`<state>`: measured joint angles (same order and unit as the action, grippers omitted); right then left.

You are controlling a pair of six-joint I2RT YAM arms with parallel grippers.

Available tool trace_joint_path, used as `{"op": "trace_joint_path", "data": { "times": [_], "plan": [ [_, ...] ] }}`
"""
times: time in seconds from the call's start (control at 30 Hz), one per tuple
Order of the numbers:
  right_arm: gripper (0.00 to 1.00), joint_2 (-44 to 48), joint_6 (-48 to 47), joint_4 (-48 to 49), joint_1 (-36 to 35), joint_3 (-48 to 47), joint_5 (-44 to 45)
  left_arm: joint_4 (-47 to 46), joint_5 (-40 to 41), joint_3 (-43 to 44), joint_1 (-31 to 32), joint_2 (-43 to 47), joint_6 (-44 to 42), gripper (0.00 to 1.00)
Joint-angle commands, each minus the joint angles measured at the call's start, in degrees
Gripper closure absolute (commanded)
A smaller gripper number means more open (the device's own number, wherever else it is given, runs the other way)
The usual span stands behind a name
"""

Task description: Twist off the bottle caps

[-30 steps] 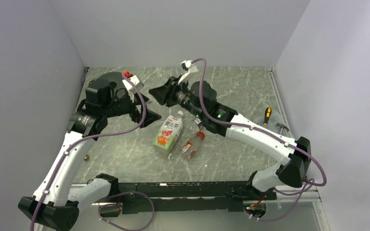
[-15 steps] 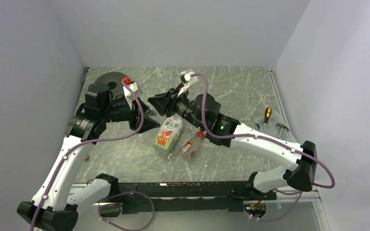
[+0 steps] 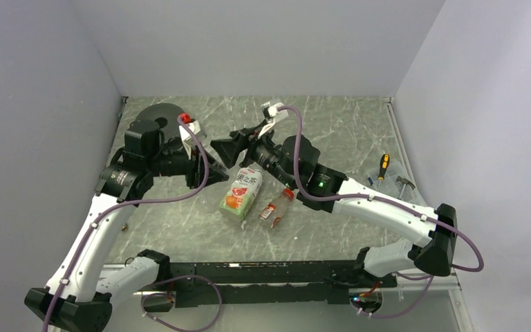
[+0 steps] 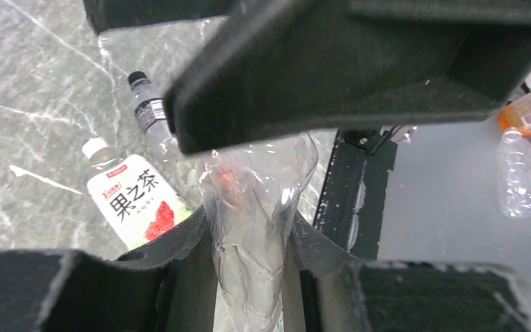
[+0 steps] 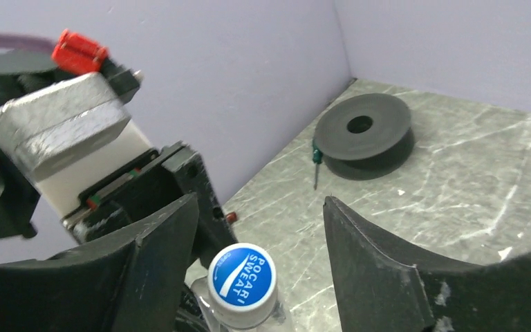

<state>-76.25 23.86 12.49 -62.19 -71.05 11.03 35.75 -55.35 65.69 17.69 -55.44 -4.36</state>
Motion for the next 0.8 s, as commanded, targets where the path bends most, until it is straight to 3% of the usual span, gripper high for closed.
{"op": "trace_joint_path", "data": {
  "times": [0.0, 0.13, 0.3, 0.77],
  "plan": [
    [0.29, -0.6, 2.2, -4.7, -0.1, -5.6, 8.9, -0.3, 4.7, 2.6, 0.1, 0.9, -4.2, 0.89],
    [0.29, -2.5, 4.7, -11.2, -0.2, -10.9, 12.6, -5.3, 11.9, 1.2, 0.1, 3.3, -5.0, 0.93],
    [0.3, -4.1, 5.9, -12.2, -0.3, -13.5, 12.9, -9.4, 17.5, 0.2, 0.2, 4.6, -4.2, 0.97],
    [0.36, -7.6, 6.0, -10.7, -0.5, -17.1, 8.0, -10.1, 18.5, -0.3, 0.2, 3.9, -2.4, 0.98]
  ]
}}
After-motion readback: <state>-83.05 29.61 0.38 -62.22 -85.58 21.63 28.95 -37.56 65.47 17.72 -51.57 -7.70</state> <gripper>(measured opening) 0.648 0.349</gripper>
